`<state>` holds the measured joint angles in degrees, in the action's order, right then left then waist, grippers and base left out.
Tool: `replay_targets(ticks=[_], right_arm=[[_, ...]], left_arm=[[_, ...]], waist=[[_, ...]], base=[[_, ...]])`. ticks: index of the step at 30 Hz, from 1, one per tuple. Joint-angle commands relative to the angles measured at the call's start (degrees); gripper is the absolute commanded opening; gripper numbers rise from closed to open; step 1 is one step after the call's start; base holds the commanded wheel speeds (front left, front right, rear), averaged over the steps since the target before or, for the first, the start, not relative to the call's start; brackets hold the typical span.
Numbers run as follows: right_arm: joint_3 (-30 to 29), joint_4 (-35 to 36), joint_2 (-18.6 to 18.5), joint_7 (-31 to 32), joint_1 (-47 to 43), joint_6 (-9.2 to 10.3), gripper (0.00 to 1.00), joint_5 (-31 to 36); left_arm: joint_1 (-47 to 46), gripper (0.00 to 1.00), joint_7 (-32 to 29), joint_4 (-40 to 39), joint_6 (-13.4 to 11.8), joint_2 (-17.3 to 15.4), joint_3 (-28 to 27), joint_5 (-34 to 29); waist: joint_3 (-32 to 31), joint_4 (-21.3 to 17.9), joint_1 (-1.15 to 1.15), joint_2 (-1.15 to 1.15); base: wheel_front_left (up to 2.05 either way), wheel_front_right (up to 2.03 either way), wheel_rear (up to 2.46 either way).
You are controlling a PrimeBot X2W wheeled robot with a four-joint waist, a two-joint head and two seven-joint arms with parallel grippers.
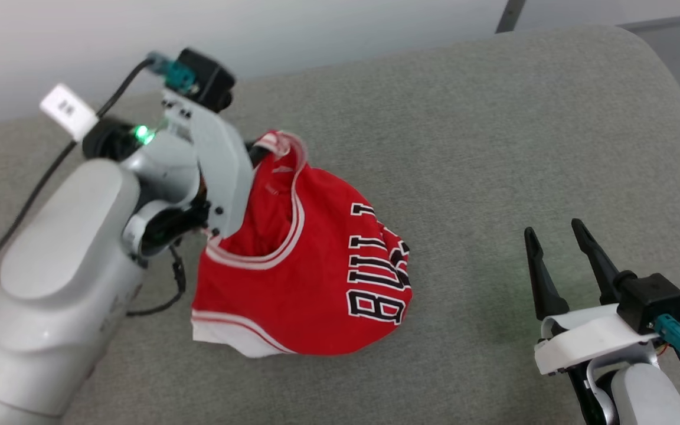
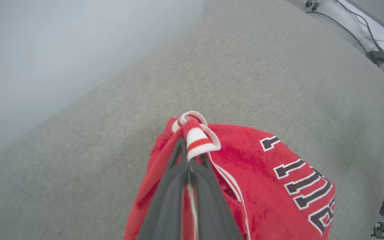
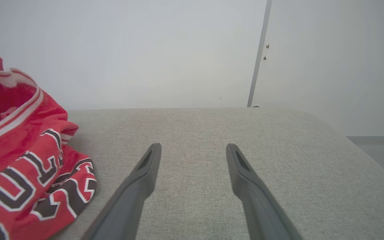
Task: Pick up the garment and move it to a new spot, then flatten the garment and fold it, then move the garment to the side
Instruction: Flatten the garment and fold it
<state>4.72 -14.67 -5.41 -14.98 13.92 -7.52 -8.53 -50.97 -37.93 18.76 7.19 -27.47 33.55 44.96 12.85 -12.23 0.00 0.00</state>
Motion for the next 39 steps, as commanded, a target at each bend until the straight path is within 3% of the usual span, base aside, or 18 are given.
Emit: replay_targets(ticks=[1, 12, 24, 25, 26, 27, 28, 29, 39], right_arm=[[0.33, -0.04, -0.11, -0.27, 1.04, 0.05, 1.00, -0.42], [1.10, 0.50, 0.98, -0.27, 1.97, 0.05, 1.00, -0.93], [1.89, 0.66, 2.16, -0.28, 3.76, 0.05, 1.00, -1.42], [1.80, 0.55, 2.21, -0.27, 3.85, 0.05, 1.00, -1.38], [1.71, 0.45, 2.25, -0.28, 3.95, 0.06, 1.00, -1.32], [1.65, 0.35, 2.27, -0.27, 4.00, 0.05, 1.00, -1.21], [1.56, 0.29, 2.29, -0.28, 4.03, 0.05, 1.00, -1.04], [1.48, 0.23, 2.31, -0.28, 4.01, 0.05, 1.00, -0.90], [0.92, -0.31, 0.62, -0.28, 1.51, 0.06, 1.00, 0.07]], left_arm=[[-1.93, 0.00, 0.91, -0.13, 0.27, -0.64, 1.43, 0.64], [-13.70, 0.00, 7.84, 2.18, 0.30, 1.20, 14.00, 8.94], [-17.00, 0.00, 8.46, 9.45, 0.31, 0.80, 28.74, 14.77], [-17.10, 0.09, 8.46, 9.96, 0.31, 0.90, 29.59, 15.17], [-17.32, 0.25, 8.54, 10.68, 0.31, 0.99, 30.26, 15.72], [-17.59, 0.49, 8.51, 11.21, 0.31, 1.03, 30.85, 16.14], [-17.94, 0.95, 8.52, 11.75, 0.31, 1.07, 31.37, 16.66], [-18.39, 1.00, 8.79, 12.17, 0.31, 1.18, 31.75, 17.06], [-20.49, 1.00, 12.30, 11.30, 0.31, 0.50, 34.62, 20.68]], waist=[[0.55, -1.00, 0.00, 0.00], [3.88, -5.05, 0.00, 0.00], [7.43, -7.08, 0.00, 0.00], [7.40, -6.99, 0.00, 0.00], [7.31, -6.85, 0.00, 0.00], [7.17, -6.64, 0.00, 0.00], [6.95, -6.39, 0.00, 0.00], [6.72, -6.13, 0.00, 0.00], [1.18, -1.77, 0.00, 0.00]], base=[[0.00, 0.00, 0.00], [0.00, 0.00, 0.00], [0.00, 0.00, 0.00], [0.00, 0.00, 0.00], [0.00, 0.00, 0.00], [0.00, 0.00, 0.00], [0.00, 0.00, 0.00], [0.00, 0.00, 0.00], [0.00, 0.00, 0.00]])
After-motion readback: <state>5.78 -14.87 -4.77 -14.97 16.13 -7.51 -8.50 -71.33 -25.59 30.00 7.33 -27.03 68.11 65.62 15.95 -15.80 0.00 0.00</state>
